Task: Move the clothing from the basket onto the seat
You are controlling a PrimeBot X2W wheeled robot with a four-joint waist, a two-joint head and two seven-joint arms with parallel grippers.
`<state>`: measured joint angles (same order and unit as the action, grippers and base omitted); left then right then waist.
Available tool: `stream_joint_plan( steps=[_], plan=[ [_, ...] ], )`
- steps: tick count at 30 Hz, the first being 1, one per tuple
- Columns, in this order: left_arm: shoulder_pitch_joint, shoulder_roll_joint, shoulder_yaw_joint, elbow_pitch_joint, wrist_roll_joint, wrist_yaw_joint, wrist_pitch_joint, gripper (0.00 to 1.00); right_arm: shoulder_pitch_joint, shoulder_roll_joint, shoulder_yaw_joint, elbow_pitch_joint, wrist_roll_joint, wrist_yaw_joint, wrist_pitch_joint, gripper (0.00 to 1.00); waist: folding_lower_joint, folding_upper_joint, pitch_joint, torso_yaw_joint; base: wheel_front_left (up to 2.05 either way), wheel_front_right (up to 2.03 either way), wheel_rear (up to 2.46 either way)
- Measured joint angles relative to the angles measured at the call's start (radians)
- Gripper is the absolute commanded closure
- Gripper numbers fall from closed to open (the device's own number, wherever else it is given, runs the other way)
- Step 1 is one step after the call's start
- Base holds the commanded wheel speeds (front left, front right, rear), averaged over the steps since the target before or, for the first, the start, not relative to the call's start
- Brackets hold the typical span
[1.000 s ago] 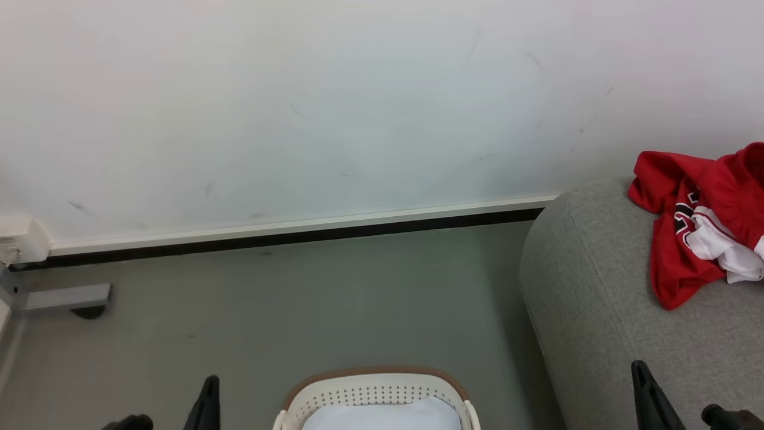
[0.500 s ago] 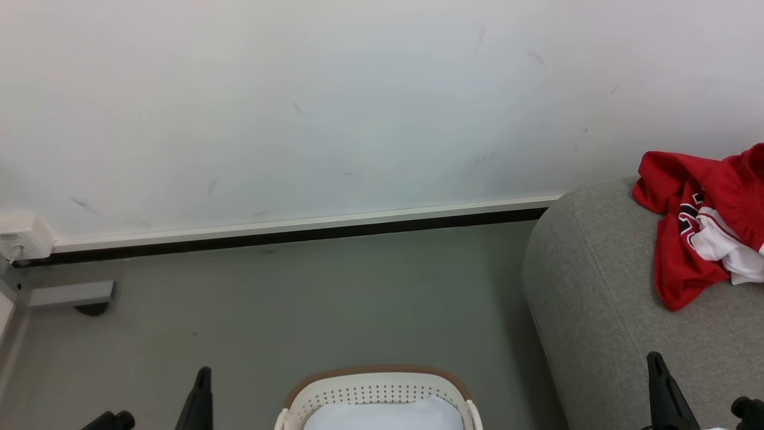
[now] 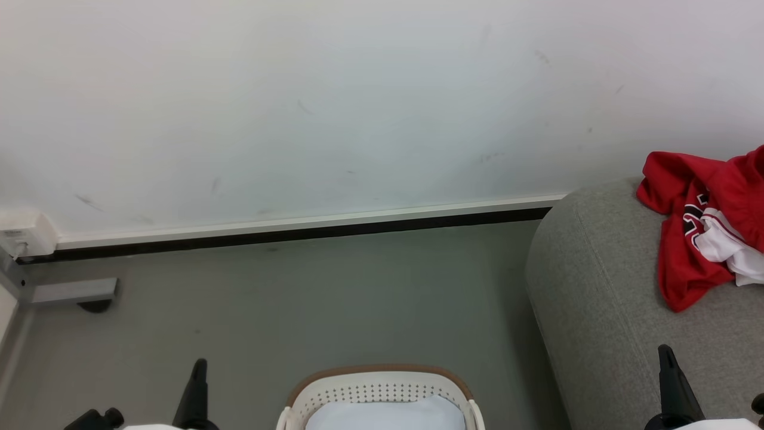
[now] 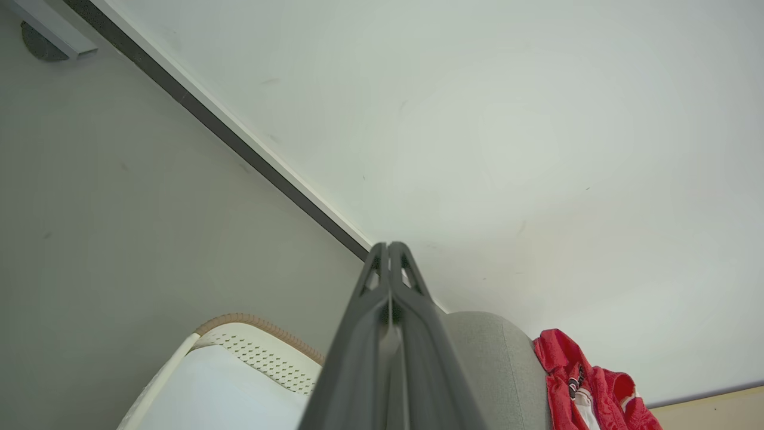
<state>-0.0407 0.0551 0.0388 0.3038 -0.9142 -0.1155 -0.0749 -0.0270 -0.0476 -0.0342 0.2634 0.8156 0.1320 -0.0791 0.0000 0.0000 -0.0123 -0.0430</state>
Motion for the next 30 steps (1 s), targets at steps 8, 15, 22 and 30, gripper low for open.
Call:
stream_joint_plan(
  steps=[8, 15, 22, 30],
  plan=[
    [-0.01, -0.001, 0.011, -0.01, -0.097, -0.003, 0.024, 1.0, -0.012, 0.0, -0.008, -0.002, 0.105, 0.0, 0.026, 1.0, 0.0, 0.0, 0.002, 0.004, 0.0, 0.0, 0.0],
    [-0.016, -0.002, 0.018, -0.015, -0.173, -0.003, 0.048, 1.0, -0.019, 0.0, -0.016, -0.003, 0.192, 0.0, 0.047, 1.0, 0.0, 0.0, 0.003, 0.008, 0.0, 0.0, 0.0],
    [-0.021, -0.002, 0.025, -0.02, -0.241, -0.007, 0.065, 1.0, -0.031, -0.001, -0.026, -0.005, 0.27, 0.0, 0.066, 1.0, 0.0, 0.0, 0.004, 0.012, 0.0, 0.0, 0.0],
    [-0.029, -0.003, 0.034, -0.025, -0.312, -0.007, 0.085, 1.0, -0.034, -0.001, -0.035, -0.006, 0.36, 0.0, 0.088, 1.0, 0.0, 0.0, 0.006, 0.016, 0.0, 0.0, 0.0]
  ],
)
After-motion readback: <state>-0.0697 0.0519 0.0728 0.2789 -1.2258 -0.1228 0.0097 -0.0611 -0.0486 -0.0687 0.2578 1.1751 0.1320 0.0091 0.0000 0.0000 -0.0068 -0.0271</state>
